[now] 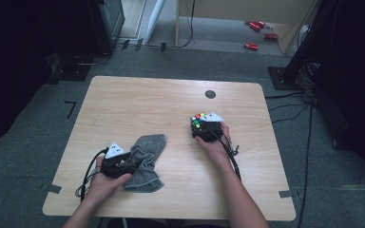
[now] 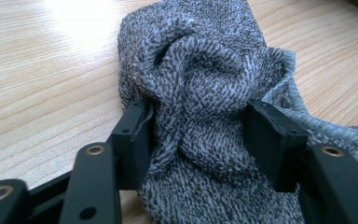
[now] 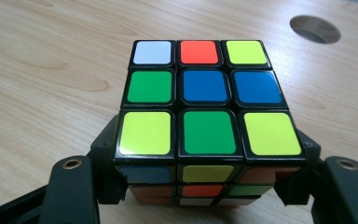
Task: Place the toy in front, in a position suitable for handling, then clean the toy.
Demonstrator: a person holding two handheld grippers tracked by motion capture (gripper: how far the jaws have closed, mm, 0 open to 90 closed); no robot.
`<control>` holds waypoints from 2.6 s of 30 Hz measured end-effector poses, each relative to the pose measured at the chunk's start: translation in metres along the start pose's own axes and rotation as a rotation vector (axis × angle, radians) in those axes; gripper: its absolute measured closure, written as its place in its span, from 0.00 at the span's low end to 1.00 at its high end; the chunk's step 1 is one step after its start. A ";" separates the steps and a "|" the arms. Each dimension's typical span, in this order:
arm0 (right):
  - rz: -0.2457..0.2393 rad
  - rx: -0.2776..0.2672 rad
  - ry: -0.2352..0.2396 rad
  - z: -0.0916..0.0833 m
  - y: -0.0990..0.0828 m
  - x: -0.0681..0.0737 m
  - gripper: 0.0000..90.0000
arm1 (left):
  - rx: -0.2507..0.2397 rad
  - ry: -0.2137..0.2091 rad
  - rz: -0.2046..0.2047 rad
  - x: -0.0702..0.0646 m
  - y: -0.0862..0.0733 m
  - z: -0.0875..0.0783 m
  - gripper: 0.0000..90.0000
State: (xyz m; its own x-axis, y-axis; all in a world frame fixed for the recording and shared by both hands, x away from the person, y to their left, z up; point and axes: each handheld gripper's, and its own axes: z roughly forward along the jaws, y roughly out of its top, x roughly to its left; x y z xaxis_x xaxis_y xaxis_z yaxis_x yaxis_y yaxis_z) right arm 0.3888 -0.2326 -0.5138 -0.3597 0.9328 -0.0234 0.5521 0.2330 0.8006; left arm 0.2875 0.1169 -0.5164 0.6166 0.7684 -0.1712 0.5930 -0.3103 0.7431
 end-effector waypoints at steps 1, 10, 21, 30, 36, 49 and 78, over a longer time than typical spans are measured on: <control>-0.001 -0.005 0.006 -0.003 0.000 0.000 0.38 | -0.002 0.007 0.001 0.000 0.000 0.000 0.46; -0.029 -0.050 0.094 -0.052 0.002 0.010 0.38 | -0.061 0.009 -0.034 0.000 0.003 -0.010 0.24; -0.080 -0.044 0.168 -0.103 -0.016 0.031 0.38 | 0.004 0.065 0.041 -0.025 0.020 -0.003 0.15; -0.104 -0.029 0.188 -0.129 -0.040 0.042 0.38 | 0.121 0.113 0.065 -0.030 0.019 0.015 0.40; -0.082 -0.050 0.205 -0.136 -0.053 0.043 0.38 | 0.085 0.083 0.032 -0.025 0.024 0.014 0.80; -0.143 -0.039 0.280 -0.135 -0.061 0.059 0.38 | -0.183 -0.171 0.108 -0.054 0.058 -0.010 0.85; -0.202 -0.039 0.327 -0.131 -0.055 0.100 0.38 | -0.111 -0.262 0.309 -0.132 0.074 -0.005 0.83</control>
State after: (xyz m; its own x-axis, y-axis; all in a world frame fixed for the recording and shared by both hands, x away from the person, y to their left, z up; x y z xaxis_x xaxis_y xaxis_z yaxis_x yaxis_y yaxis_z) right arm 0.2239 -0.1884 -0.4813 -0.6828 0.7306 0.0046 0.4187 0.3861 0.8220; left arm 0.2472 -0.0048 -0.4357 0.8759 0.4761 -0.0777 0.3093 -0.4306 0.8479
